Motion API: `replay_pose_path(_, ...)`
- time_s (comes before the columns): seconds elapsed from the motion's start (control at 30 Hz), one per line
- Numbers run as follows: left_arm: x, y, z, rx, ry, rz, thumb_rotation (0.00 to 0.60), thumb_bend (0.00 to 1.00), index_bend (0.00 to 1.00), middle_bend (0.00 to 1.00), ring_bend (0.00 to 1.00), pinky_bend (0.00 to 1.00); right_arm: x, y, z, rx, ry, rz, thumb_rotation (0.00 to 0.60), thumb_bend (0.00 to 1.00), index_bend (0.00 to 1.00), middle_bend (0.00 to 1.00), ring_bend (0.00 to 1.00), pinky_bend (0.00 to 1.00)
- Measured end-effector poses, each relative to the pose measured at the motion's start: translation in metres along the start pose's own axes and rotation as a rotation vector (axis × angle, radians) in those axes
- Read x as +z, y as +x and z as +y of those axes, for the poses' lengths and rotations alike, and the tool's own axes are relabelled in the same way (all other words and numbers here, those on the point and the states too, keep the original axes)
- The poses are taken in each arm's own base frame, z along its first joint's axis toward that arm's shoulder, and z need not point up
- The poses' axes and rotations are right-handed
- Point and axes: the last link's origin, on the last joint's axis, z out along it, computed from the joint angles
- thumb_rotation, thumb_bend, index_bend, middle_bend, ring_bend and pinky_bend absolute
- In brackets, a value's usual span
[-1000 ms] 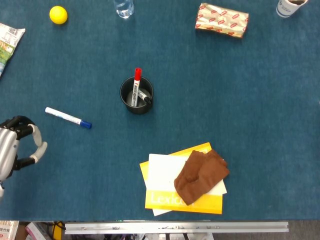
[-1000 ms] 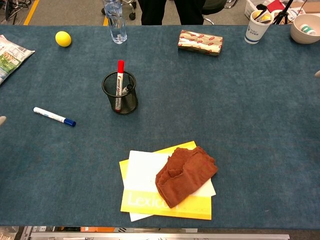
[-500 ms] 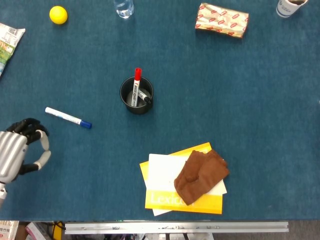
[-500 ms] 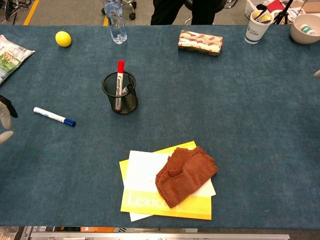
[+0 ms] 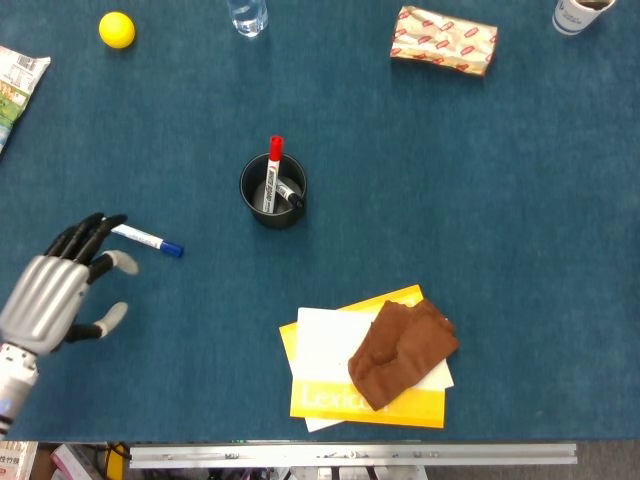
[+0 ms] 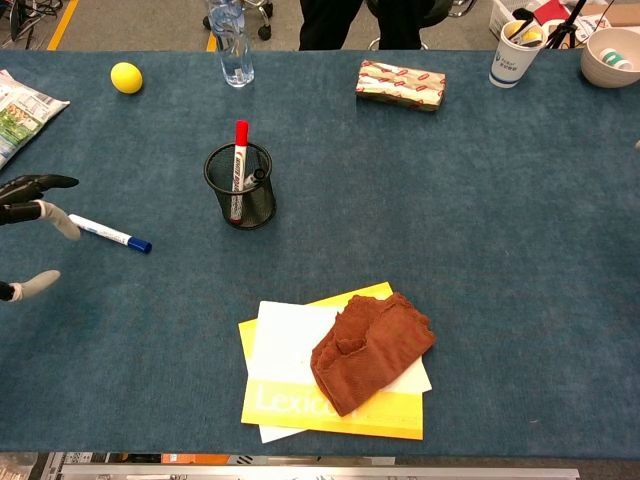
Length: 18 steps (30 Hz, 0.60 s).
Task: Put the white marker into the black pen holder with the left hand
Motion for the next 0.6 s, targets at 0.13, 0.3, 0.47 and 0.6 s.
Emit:
replay_pose_path(0.13,0.01,-0.001,0.004,-0.001,-0.009,-0.021,0.6,0.3,0.37,0.08,0.02,0.13,-0.001,0.001,-0.001,-0.002,0.001,0.006,0.6,0.0,0.3,0.32,0.2,0.26)
replay_pose_path(0.3,0.026,-0.004,0.007,0.022,-0.02,-0.066,0.6,0.3,0.37,0.08,0.02,0.13,0.0,0.001,0.001,0.002,-0.004,0.005,0.6,0.0,0.3,0.32,0.2,0.26)
replay_pose_path(0.47,0.04,-0.008,0.01,0.049,-0.028,-0.095,0.6,0.3,0.35,0.08,0.02,0.13,0.001,0.001,0.002,0.006,-0.003,0.004,0.6,0.0,0.3,0.32,0.2,0.26)
replay_pose_path(0.6,0.047,-0.011,0.011,0.066,-0.026,-0.112,0.6,0.3,0.35,0.07,0.01,0.12,0.001,0.002,0.001,0.008,0.0,0.006,0.6,0.0,0.3,0.32,0.2,0.26)
